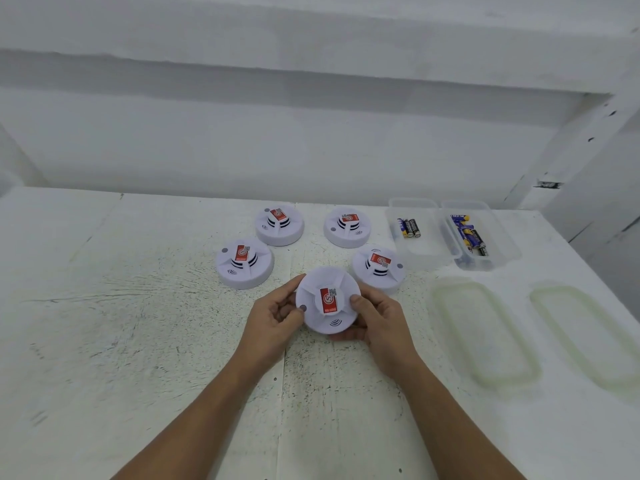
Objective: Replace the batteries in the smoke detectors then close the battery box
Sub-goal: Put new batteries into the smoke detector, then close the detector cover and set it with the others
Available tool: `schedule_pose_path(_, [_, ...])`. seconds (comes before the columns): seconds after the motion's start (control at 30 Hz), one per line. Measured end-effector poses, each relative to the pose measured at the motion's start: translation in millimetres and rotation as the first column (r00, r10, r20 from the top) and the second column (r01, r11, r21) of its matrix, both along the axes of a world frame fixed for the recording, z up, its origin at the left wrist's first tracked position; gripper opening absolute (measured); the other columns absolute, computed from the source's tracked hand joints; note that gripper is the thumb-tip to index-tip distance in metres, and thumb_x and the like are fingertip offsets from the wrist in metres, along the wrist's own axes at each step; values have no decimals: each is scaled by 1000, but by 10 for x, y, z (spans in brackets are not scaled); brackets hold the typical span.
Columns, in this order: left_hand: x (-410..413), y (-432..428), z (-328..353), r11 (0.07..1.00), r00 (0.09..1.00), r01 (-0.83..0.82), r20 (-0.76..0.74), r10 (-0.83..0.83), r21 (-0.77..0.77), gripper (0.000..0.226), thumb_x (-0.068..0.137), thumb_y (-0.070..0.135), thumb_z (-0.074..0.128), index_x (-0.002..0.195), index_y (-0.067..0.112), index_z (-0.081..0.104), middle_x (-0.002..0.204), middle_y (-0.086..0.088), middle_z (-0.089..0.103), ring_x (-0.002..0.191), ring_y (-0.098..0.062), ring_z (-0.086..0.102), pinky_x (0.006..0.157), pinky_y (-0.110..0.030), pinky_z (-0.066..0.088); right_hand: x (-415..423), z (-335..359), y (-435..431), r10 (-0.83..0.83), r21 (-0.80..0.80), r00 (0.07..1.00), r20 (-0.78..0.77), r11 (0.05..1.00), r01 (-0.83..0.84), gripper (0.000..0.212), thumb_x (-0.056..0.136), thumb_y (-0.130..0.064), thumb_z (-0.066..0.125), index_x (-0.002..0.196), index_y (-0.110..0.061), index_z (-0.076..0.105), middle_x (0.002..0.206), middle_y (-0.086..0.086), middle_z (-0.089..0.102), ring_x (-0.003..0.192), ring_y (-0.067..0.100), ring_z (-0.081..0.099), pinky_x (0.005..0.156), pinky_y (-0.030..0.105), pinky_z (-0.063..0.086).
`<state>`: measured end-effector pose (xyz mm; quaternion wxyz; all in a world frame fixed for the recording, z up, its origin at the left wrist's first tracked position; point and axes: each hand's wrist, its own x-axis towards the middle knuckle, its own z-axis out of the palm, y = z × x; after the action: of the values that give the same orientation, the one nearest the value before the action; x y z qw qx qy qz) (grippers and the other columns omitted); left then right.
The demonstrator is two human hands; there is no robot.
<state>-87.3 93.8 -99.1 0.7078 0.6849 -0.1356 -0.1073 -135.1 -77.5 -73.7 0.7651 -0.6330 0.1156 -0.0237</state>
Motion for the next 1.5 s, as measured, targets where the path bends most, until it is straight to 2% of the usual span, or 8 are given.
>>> schedule_pose_path(0.13, [-4, 4, -12, 1000, 1000, -11, 1, 11, -11, 51, 81, 4, 53, 133, 8, 52, 115, 8, 70, 110, -11, 64, 88, -23, 51, -8, -1, 14, -10, -5, 1000, 1, 1000, 10, 25, 97, -11, 49, 102, -23, 70, 100, 11, 73, 88, 32, 70, 65, 44, 60])
schedule_pose_path(0.47, [-16, -1, 1, 999, 1000, -21, -22, 21, -33, 45, 79, 5, 53, 123, 18, 58, 114, 5, 70, 109, -13, 65, 86, -23, 52, -13, -28, 23, -25, -28, 1000, -4, 999, 25, 23, 97, -13, 49, 103, -22, 70, 97, 11, 73, 85, 32, 71, 65, 45, 60])
schedule_pose_path(0.57, [-23, 7, 11, 1000, 1000, -23, -20, 23, -17, 45, 80, 6, 54, 122, 19, 57, 113, 7, 70, 108, -12, 65, 85, -21, 52, -13, -45, 16, -24, -36, 1000, -10, 999, 24, 23, 97, -13, 49, 109, -13, 68, 98, 14, 73, 86, 32, 70, 67, 48, 59])
schedule_pose_path(0.9, [-42, 11, 34, 1000, 1000, -26, -1, 26, 10, 48, 88, -15, 49, 121, 19, 58, 109, 9, 72, 103, -8, 66, 82, -18, 52, -20, -69, 8, -26, -55, 1000, -2, 998, 26, 21, 97, -14, 49, 103, -15, 69, 98, 16, 72, 87, 35, 70, 68, 52, 58])
schedule_pose_path(1.07, [-52, 28, 24, 1000, 1000, -9, -6, 9, 21, 48, 85, -3, 54, 131, 12, 53, 116, 0, 69, 110, -16, 64, 90, -28, 53, -30, -59, 10, -26, -56, 1000, 4, 998, 26, 21, 97, -14, 49, 103, -16, 69, 97, 15, 73, 87, 34, 70, 67, 49, 59])
schedule_pose_path(1.17, [-85, 28, 15, 998, 1000, -31, 2, 31, 51, 60, 80, 9, 57, 137, 21, 47, 112, -5, 68, 107, -22, 64, 92, -37, 53, -32, -58, 8, -13, -53, 1000, 8, 999, 13, 22, 97, -13, 49, 106, -15, 69, 98, 14, 73, 88, 33, 70, 68, 47, 59])
schedule_pose_path(1.33, [-68, 50, 1, 994, 994, -102, 55, 100, 45, 56, 81, 16, 61, 134, 31, 50, 111, -4, 67, 104, -25, 64, 87, -46, 56, -43, -48, 34, 0, -77, 999, 32, 997, 3, 29, 96, -12, 52, 123, -20, 59, 100, 6, 74, 91, 25, 71, 73, 42, 60])
schedule_pose_path(1.5, [-52, 55, -2, 995, 995, -92, 33, 91, 31, 51, 81, 14, 61, 130, 29, 55, 115, -4, 68, 106, -27, 64, 90, -50, 54, -43, -56, 22, -7, -30, 999, 47, 1000, 9, 38, 95, -10, 53, 131, -22, 52, 103, 9, 73, 97, 25, 70, 78, 43, 59])
